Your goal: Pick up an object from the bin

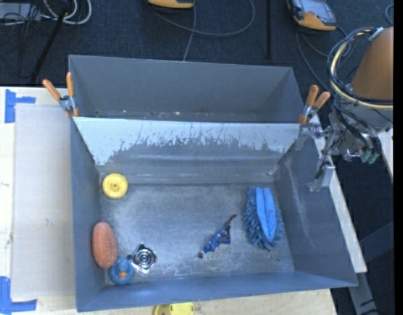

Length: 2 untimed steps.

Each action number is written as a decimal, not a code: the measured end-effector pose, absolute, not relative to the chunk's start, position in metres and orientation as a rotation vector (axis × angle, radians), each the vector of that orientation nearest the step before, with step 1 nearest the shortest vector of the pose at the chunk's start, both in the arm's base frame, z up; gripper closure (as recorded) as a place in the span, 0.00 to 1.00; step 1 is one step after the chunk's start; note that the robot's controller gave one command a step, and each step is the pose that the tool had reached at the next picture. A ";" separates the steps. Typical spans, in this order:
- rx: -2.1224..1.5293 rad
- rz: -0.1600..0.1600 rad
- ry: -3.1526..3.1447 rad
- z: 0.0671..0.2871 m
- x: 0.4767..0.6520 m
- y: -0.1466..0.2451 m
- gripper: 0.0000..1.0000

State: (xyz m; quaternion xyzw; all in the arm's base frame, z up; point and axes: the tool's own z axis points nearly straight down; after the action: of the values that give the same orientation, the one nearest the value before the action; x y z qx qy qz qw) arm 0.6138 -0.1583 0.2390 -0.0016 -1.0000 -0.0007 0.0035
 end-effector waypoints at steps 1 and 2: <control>0.000 0.000 -3.143 0.244 0.615 -0.158 0.00; -0.115 0.000 -3.143 0.209 0.612 -0.140 0.00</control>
Offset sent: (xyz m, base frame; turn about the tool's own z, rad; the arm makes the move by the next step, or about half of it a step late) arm -0.0040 0.0305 -0.0526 0.1109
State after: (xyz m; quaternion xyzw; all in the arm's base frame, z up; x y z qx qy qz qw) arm 0.6125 -0.1395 0.2088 -0.0366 -0.9993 -0.0001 -0.0016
